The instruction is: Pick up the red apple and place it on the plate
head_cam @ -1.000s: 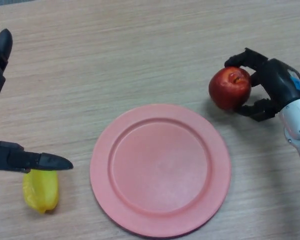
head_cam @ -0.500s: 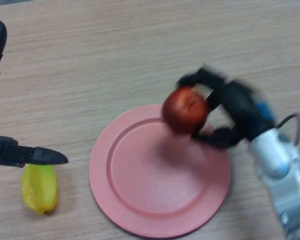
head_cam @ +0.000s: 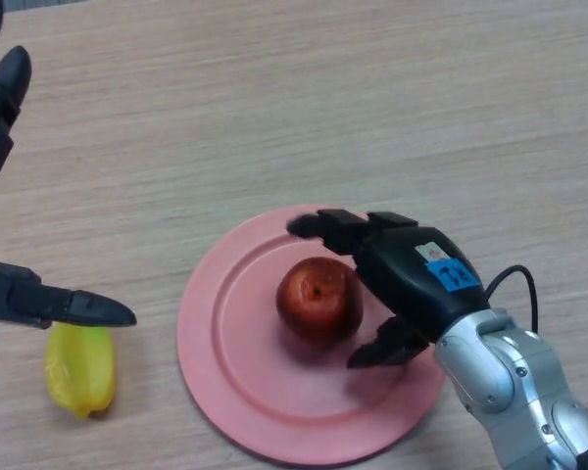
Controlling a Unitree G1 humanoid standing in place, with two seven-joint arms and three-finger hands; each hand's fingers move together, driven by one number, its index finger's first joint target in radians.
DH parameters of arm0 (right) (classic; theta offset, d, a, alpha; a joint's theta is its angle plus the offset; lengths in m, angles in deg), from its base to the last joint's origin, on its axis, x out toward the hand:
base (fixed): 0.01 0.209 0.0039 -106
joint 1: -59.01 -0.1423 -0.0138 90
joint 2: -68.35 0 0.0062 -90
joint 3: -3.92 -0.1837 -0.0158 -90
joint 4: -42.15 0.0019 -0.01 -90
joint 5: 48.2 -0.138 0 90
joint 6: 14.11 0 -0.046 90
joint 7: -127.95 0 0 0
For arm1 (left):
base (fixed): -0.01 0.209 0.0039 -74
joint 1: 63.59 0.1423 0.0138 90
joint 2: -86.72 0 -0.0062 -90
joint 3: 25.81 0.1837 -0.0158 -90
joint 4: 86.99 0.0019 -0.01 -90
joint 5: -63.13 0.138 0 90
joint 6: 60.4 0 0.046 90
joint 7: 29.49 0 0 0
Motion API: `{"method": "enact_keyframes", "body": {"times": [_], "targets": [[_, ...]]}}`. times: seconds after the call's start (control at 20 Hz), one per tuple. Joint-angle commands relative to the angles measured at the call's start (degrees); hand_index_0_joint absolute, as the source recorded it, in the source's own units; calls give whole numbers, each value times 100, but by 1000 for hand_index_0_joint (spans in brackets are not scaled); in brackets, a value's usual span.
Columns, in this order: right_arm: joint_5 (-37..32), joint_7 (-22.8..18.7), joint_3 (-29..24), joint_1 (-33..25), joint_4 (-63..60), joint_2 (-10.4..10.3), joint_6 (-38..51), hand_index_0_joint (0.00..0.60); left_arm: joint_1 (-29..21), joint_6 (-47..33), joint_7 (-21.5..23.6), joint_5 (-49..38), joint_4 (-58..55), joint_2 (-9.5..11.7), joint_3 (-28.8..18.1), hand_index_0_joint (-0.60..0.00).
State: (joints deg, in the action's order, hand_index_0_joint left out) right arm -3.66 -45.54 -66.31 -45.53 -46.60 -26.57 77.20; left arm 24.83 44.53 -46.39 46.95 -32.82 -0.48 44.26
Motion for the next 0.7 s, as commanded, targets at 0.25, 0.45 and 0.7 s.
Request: {"method": "enact_keyframes", "body": {"times": [0.25, 0.45, 0.7], "targets": [[-1408, 583, -1541, -346, 1337, 35, 799, 0, -263, -403, 19, 31, -382, 275, -232, 0], [-3506, 1109, -2311, 2, 2271, 406, 167, 0, -532, 50, -46, 61, -430, 449, -168, 0], [-5594, 1078, -2969, 564, 3331, 682, -1318, 0, -448, -119, 108, -13, -250, 309, -134, 0]]}}
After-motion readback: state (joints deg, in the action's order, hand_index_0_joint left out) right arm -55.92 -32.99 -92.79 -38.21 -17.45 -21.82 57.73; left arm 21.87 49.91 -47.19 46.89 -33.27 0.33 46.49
